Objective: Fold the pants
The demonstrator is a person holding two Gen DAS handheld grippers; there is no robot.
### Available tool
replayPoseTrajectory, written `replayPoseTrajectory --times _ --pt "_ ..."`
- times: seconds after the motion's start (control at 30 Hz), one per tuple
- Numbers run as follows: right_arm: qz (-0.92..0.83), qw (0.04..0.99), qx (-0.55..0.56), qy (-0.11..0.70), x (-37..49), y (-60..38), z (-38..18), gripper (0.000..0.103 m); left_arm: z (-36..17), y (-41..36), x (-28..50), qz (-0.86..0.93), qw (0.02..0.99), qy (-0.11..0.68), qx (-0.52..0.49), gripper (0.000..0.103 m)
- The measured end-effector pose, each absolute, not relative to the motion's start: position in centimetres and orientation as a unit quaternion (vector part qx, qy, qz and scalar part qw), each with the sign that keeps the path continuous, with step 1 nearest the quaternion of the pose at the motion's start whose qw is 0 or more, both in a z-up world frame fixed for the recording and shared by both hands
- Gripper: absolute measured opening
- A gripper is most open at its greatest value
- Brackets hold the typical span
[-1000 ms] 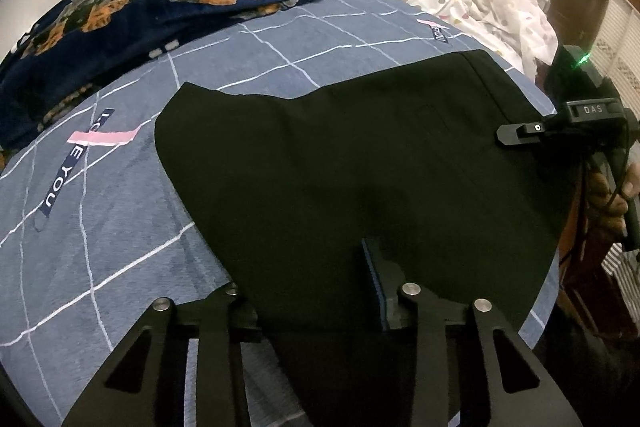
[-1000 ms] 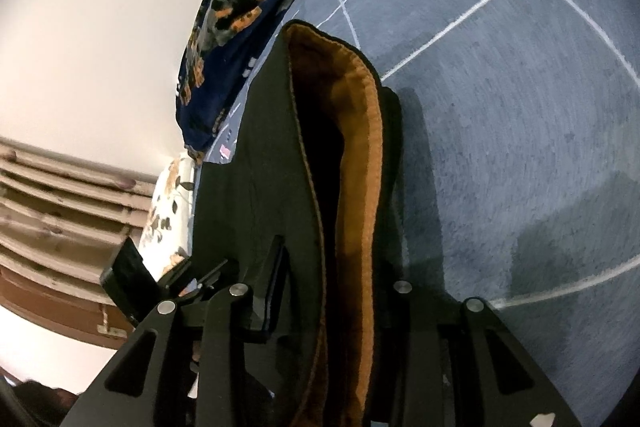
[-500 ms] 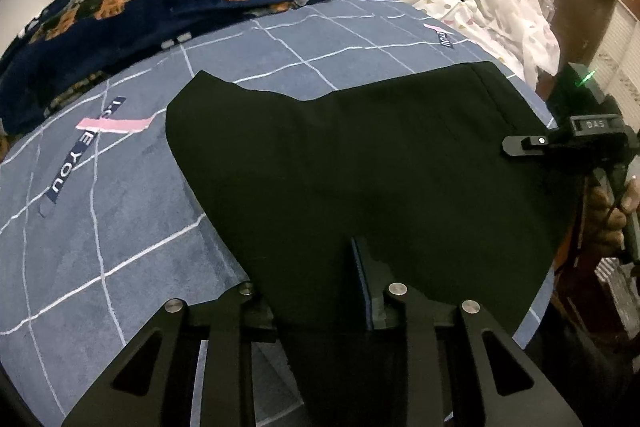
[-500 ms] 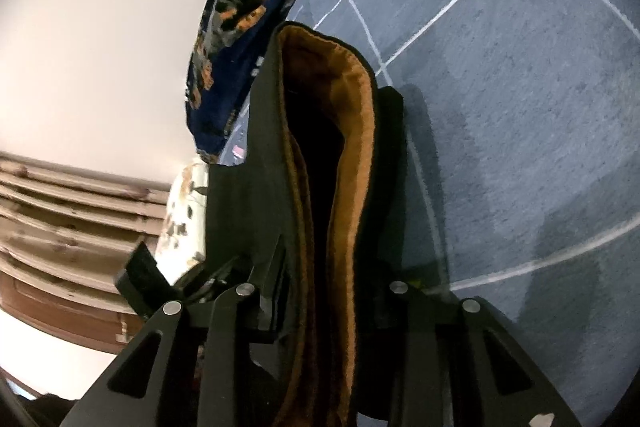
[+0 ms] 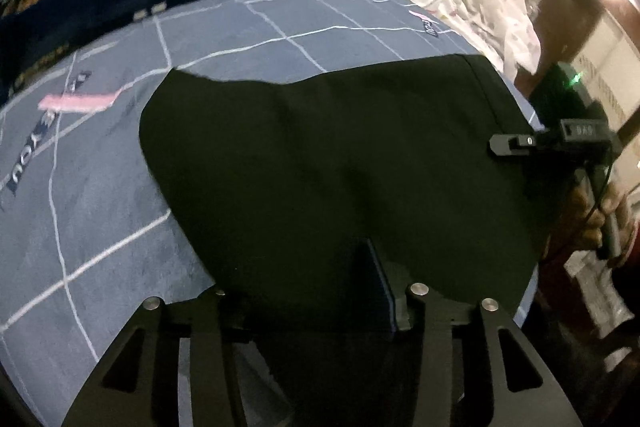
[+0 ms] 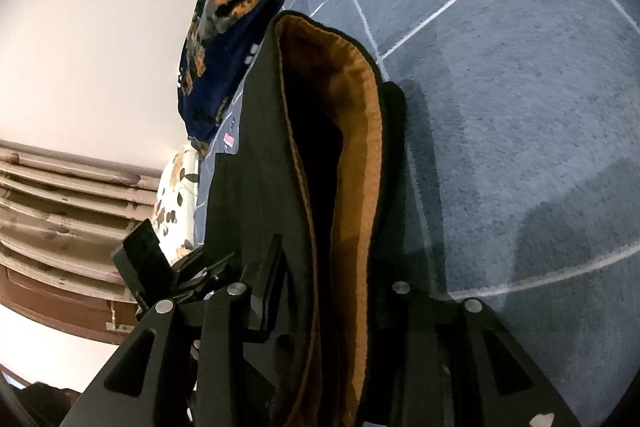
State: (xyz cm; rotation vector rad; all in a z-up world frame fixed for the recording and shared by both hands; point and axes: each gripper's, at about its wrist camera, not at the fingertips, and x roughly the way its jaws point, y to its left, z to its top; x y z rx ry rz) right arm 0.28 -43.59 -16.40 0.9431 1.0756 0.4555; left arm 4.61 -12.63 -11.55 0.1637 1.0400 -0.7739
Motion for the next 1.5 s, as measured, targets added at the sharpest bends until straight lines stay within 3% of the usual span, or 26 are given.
replayPoseTrajectory --times 0.13,0.33,0.97,1.5 --pt "0.202 0.740 0.426 0.479 0.0 -43.3 -16.1 0.028 -11.0 -12.6 4.2 -0.349 0.810 0.463 0.087 0.026" --pt "0.211 0.731 0.455 0.463 -0.6 -43.0 -15.3 0.024 -9.4 -12.5 3.1 -0.329 0.834 0.432 0.100 0.016" --pt "0.266 0.710 0.453 0.469 3.3 -35.0 -12.5 0.023 -6.2 -4.6 3.9 -0.252 0.869 0.417 0.085 0.016" --pt "0.324 0.699 0.425 0.476 13.0 -26.3 -10.1 0.023 -3.8 4.3 9.5 -0.179 0.899 0.399 0.039 0.016"
